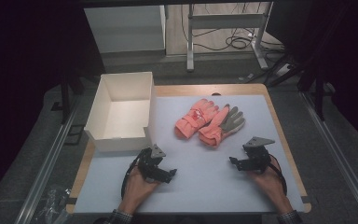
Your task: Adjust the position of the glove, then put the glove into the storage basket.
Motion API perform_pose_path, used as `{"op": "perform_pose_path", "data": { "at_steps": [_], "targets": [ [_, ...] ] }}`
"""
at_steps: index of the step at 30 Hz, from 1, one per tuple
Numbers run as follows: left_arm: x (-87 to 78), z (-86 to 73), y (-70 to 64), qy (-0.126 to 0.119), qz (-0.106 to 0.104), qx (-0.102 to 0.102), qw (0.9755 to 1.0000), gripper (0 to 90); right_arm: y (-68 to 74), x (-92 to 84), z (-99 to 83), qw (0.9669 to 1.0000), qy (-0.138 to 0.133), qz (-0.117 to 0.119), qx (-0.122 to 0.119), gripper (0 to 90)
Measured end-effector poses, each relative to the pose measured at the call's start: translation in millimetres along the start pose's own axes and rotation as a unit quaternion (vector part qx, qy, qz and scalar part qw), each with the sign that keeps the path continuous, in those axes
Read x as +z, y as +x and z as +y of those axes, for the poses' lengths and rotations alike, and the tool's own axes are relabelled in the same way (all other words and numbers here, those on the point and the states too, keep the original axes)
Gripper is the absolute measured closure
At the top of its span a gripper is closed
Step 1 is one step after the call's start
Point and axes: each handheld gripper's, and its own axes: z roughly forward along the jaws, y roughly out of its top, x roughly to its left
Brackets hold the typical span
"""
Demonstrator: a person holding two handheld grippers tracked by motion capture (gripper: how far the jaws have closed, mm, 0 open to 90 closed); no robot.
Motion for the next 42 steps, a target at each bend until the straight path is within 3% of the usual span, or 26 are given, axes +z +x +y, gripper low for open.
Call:
{"op": "perform_pose_path", "data": {
  "at_steps": [13, 21, 26, 31, 42],
  "targets": [
    [-0.1, -0.3, 0.5, 0.0, 0.0, 0.001, 1.0, 0.0, -0.2, 0.1, 0.6, 1.0, 0.004, -0.005, 0.003, 17.6],
    [0.1, -0.6, 0.4, -0.002, 0.0, 0.0, 1.0, 0.0, 0.4, -1.0, 1.5, 0.9997, 0.005, -0.013, 0.019, 18.1],
    [0.1, -0.6, 0.3, -0.002, 0.0, 0.0, 1.0, 0.0, -1.3, -3.5, 4.4, 0.9993, -0.009, -0.018, 0.03, 18.2],
    [0.0, -0.6, 0.3, -0.002, 0.0, 0.0, 1.0, 0.0, -9.8, -6.6, 11.9, 0.9983, -0.021, -0.017, 0.052, 18.2],
    [0.0, -0.6, 0.2, -0.001, 0.001, 0.0, 1.0, 0.0, -20.8, -2.0, 31.4, 0.9976, -0.025, -0.019, 0.062, 20.2]
  ]
}}
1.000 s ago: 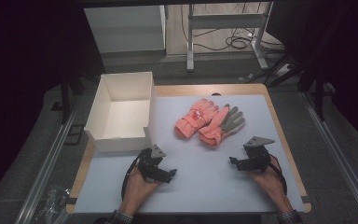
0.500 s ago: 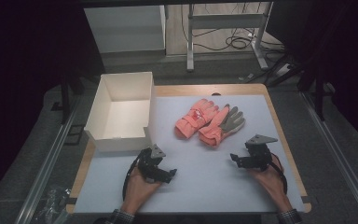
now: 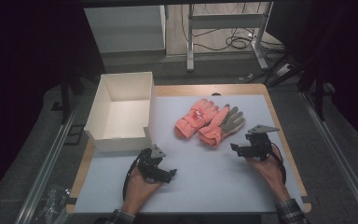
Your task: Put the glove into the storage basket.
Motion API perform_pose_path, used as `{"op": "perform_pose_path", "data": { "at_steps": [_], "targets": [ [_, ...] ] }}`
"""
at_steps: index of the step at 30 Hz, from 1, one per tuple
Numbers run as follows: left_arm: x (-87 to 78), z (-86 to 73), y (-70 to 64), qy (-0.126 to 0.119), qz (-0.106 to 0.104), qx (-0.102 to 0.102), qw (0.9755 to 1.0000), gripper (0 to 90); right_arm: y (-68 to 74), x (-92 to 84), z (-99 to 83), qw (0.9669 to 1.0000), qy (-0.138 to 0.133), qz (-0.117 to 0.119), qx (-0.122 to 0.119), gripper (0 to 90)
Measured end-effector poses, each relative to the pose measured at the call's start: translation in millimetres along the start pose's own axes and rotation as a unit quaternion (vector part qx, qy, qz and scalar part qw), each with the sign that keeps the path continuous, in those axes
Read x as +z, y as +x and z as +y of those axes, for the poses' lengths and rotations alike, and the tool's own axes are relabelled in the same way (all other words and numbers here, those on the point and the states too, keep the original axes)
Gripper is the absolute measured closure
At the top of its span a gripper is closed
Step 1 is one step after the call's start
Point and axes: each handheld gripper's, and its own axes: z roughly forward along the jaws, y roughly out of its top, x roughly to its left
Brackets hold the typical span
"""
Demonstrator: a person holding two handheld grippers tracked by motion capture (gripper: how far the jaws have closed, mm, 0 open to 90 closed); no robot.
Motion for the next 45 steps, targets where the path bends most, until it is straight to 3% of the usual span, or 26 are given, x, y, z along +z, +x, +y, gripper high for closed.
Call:
{"op": "perform_pose_path", "data": {
  "at_steps": [5, 14, 23, 26, 29, 32, 33, 34, 36, 45],
  "targets": [
    [0.0, 0.0, 0.0, 0.0, 0.0, 0.0, 1.0, 0.0, -4.6, 1.6, 11.6, 1.0, -0.004, -0.001, 0.001, 24.7],
    [0.0, 0.0, 0.0, 0.0, 0.0, 0.0, 1.0, 0.0, -14.2, 17.4, 42.6, 0.9999, -0.006, -0.001, 0.014, 41.4],
    [0.0, 0.0, 0.0, 0.0, 0.0, 0.0, 1.0, 0.0, -18.6, 41.6, 60.6, 0.9998, 0.002, -0.001, 0.022, 42.5],
    [0.0, 0.0, -0.1, 0.0, 0.0, 0.0, 1.0, 0.0, -20.1, 57.1, 63.6, 0.9995, 0.019, -0.016, 0.019, 40.8],
    [0.1, 0.0, 0.0, 0.0, 0.0, 0.0, 1.0, 0.0, -21.7, 65.0, 62.8, 0.9989, 0.039, -0.015, 0.02, 42.1],
    [0.1, 0.0, -0.1, 0.0, 0.0, -0.001, 1.0, 0.0, -18.0, 70.6, 62.1, 0.9981, 0.051, -0.033, 0.008, 60.2],
    [0.1, 0.0, -0.1, 0.0, 0.0, -0.001, 1.0, 0.0, -18.0, 70.6, 62.1, 0.9981, 0.051, -0.033, 0.008, 60.2],
    [0.1, 0.0, -0.1, 0.0, 0.0, -0.001, 1.0, 0.0, -16.2, 70.6, 61.2, 0.9979, 0.053, -0.036, 0.009, 75.4],
    [0.1, 0.0, 0.0, 0.0, 0.0, 0.0, 1.0, 0.0, -16.1, 69.7, 60.5, 0.998, 0.052, -0.034, 0.015, 83.1],
    [0.1, 0.0, -0.1, -0.001, 0.0, -0.001, 1.0, 0.0, -21.1, 57.3, 63.0, 0.9984, 0.04, -0.006, 0.039, 87.1]
  ]
}}
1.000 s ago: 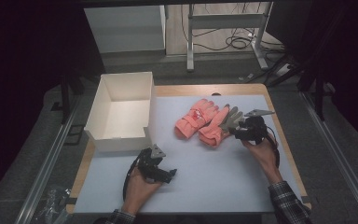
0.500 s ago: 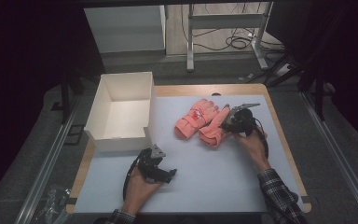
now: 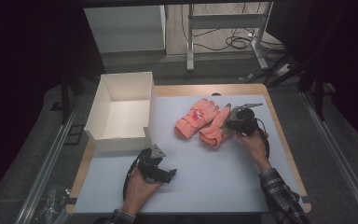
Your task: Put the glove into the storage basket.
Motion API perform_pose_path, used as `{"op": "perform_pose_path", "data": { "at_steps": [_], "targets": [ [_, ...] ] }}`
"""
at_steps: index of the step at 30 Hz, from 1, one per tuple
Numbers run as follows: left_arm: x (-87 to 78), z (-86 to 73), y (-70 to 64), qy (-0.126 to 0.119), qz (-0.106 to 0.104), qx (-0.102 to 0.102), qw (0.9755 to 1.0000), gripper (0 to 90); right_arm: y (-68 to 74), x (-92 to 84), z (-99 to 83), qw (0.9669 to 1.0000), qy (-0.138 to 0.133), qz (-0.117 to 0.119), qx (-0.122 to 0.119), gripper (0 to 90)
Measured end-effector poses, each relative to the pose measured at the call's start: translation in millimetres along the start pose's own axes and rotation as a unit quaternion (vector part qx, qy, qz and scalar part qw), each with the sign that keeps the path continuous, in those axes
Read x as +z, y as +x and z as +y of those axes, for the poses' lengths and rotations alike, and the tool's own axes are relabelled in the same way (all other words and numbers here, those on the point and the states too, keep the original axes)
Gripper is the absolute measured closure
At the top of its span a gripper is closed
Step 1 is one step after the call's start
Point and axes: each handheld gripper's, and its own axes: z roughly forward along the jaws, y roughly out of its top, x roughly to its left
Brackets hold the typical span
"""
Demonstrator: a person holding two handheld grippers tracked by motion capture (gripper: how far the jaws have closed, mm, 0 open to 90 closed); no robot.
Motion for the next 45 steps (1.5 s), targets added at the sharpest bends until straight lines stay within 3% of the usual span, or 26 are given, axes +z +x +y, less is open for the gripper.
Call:
{"op": "perform_pose_path", "data": {
  "at_steps": [10, 15, 16, 17, 18, 19, 21, 23, 24, 25, 27, 29, 30, 33, 34, 35, 37, 42, 45],
  "targets": [
    [-0.3, 0.0, 0.2, 0.002, 0.0, 0.002, 1.0, 0.0, -2.5, -35.8, -2.9, 0.9993, -0.006, 0.032, -0.02, 87.4],
    [-0.3, 0.0, 0.2, 0.002, 0.0, 0.002, 1.0, 0.0, 1.3, -57.8, -7.1, 0.9962, -0.016, 0.077, -0.039, 87.4],
    [-0.3, 0.0, 0.2, 0.002, 0.0, 0.002, 1.0, 0.0, 1.3, -57.8, -7.1, 0.9962, -0.016, 0.077, -0.039, 87.4],
    [-0.3, 0.0, 0.3, 0.002, 0.0, 0.002, 1.0, 0.0, 3.9, -64.8, -8.6, 0.9942, -0.017, 0.097, -0.044, 87.4],
    [-0.3, 0.0, 0.3, 0.002, 0.0, 0.002, 1.0, 0.0, 3.9, -64.8, -8.6, 0.9942, -0.017, 0.097, -0.044, 87.4],
    [-0.3, 0.0, 0.2, 0.002, 0.0, 0.002, 1.0, 0.0, 7.5, -70.9, -10.4, 0.9915, -0.018, 0.117, -0.054, 87.4],
    [-0.3, 0.0, 0.2, 0.002, 0.0, 0.002, 1.0, 0.0, 10.0, -73.7, -11.5, 0.9902, -0.018, 0.126, -0.058, 87.4],
    [-0.3, 0.0, 0.2, 0.002, 0.0, 0.002, 1.0, 0.0, 18.0, -79.0, -15.1, 0.9846, -0.016, 0.155, -0.079, 87.3],
    [-0.3, 0.0, 0.2, 0.002, 0.0, 0.002, 1.0, 0.0, 18.0, -79.0, -15.1, 0.9846, -0.016, 0.155, -0.079, 87.3],
    [-0.3, 0.0, 0.2, 0.002, 0.0, 0.002, 1.0, 0.0, 24.1, -80.4, -18.1, 0.98, -0.013, 0.176, -0.091, 87.3],
    [-0.2, 0.0, 0.3, 0.002, 0.0, 0.002, 1.0, 0.0, 30.1, -80.0, -20.9, 0.9748, -0.01, 0.197, -0.104, 87.3],
    [-0.3, 0.0, 0.3, 0.002, 0.0, 0.002, 1.0, 0.0, 32.6, -79.4, -21.8, 0.9731, -0.008, 0.203, -0.108, 87.3],
    [-0.3, 0.1, 0.4, 0.002, 0.0, 0.003, 1.0, 0.0, 40.3, -76.8, -24.3, 0.9676, 0.0, 0.22, -0.123, 87.3],
    [-0.3, 0.0, 0.4, 0.001, 0.0, 0.003, 1.0, 0.0, 50.8, -70.2, -27.4, 0.958, 0.013, 0.243, -0.151, 87.2],
    [-0.3, 0.0, 0.4, 0.001, 0.0, 0.003, 1.0, 0.0, 50.8, -70.2, -27.4, 0.958, 0.013, 0.243, -0.151, 87.2],
    [-0.3, 0.0, 0.5, 0.002, 0.0, 0.003, 1.0, 0.0, 57.2, -64.1, -29.3, 0.9541, 0.027, 0.249, -0.164, 87.2],
    [-0.4, 0.1, 0.6, 0.002, 0.001, 0.004, 1.0, 0.0, 61.8, -56.2, -31.7, 0.951, 0.041, 0.251, -0.176, 87.1],
    [-0.1, 0.0, 0.0, 0.0, 0.0, 0.0, 1.0, 0.0, 63.8, -39.9, -38.4, 0.9517, 0.061, 0.247, -0.172, 87.0],
    [-0.1, 0.0, 0.1, 0.0, 0.0, 0.001, 1.0, 0.0, 61.1, -32.2, -42.9, 0.954, 0.064, 0.242, -0.164, 84.0]
  ]
}}
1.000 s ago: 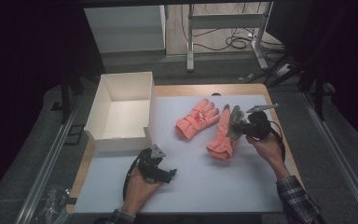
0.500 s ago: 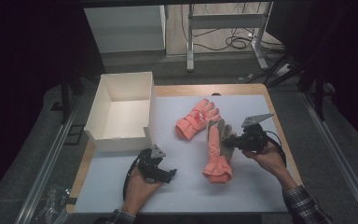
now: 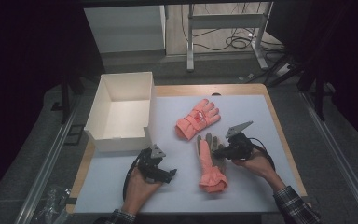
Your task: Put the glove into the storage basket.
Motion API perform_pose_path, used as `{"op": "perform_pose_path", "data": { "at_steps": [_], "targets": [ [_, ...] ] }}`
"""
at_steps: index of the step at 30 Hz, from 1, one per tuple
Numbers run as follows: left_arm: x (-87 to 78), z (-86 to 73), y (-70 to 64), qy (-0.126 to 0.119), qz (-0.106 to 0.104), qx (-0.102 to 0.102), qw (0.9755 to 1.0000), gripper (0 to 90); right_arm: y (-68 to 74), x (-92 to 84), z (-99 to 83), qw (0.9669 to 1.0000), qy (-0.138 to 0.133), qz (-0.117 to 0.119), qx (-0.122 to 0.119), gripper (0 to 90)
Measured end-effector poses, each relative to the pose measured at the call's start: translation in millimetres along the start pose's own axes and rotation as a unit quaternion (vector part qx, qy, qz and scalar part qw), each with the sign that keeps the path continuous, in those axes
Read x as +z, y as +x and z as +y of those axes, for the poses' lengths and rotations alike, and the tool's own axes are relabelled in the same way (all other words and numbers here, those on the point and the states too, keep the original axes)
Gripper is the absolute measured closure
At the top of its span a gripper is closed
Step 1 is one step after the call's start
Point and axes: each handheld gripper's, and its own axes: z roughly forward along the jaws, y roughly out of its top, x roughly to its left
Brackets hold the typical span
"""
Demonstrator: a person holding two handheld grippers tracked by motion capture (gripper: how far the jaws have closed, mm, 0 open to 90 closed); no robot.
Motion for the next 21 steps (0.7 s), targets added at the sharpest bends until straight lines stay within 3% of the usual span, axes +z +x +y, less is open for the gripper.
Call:
{"op": "perform_pose_path", "data": {
  "at_steps": [5, 6, 10, 14, 19, 21],
  "targets": [
    [0.0, 0.0, 0.0, 0.0, 0.0, 0.0, 1.0, 0.0, -0.6, -5.6, 2.2, 0.9997, -0.013, -0.02, -0.003, 74.7],
    [0.0, 0.0, 0.0, 0.0, 0.0, 0.0, 1.0, 0.0, -1.9, -10.0, 4.8, 0.9992, -0.028, -0.029, -0.003, 70.1],
    [0.0, 0.0, -0.1, 0.0, 0.0, 0.0, 1.0, 0.0, -2.7, -14.5, 8.6, 0.998, -0.041, -0.049, -0.001, 66.2],
    [0.0, 0.0, -0.1, 0.0, 0.0, -0.001, 1.0, 0.0, -5.5, -13.0, 18.5, 0.9949, -0.053, -0.086, 0.006, 58.6],
    [0.0, 0.0, -0.1, -0.001, 0.0, -0.001, 1.0, 0.0, -8.3, -8.9, 27.3, 0.9924, -0.062, -0.105, 0.015, 52.2],
    [0.1, 0.0, -0.1, -0.001, 0.0, -0.001, 1.0, 0.0, -12.0, -5.7, 34.2, 0.9899, -0.07, -0.121, 0.025, 48.2]
  ]
}}
